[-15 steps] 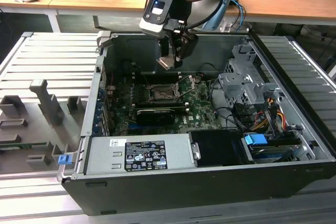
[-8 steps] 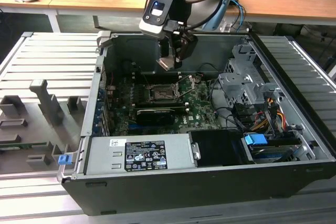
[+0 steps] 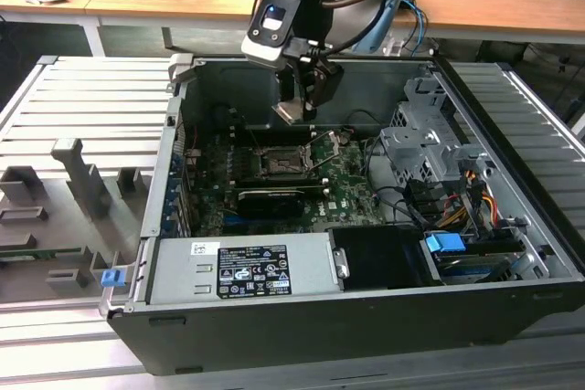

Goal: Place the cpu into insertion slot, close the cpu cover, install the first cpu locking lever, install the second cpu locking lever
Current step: 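Place the cpu into insertion slot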

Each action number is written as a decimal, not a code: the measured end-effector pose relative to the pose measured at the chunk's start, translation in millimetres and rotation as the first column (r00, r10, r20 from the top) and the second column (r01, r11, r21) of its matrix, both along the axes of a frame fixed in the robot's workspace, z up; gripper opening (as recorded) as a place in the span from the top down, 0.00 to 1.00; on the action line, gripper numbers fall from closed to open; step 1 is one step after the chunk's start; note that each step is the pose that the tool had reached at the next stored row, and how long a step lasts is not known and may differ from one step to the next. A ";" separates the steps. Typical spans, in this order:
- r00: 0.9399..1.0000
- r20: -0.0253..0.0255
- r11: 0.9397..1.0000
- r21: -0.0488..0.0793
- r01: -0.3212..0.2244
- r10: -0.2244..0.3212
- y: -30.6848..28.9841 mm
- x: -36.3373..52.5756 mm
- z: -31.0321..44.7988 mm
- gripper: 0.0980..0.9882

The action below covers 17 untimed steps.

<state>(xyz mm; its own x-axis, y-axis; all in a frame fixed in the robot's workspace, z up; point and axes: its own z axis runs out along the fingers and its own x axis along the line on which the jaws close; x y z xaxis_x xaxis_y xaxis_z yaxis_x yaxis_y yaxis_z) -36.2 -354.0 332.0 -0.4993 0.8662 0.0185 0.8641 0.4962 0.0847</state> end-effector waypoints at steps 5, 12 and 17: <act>1.000 0.000 1.000 0.000 0.009 -0.009 0.0 0.0 -1.5 0.51; 1.000 0.000 1.000 0.000 0.020 -0.020 0.0 0.0 -3.4 0.51; 1.000 0.000 1.000 0.000 0.025 -0.025 0.0 0.0 -4.5 0.51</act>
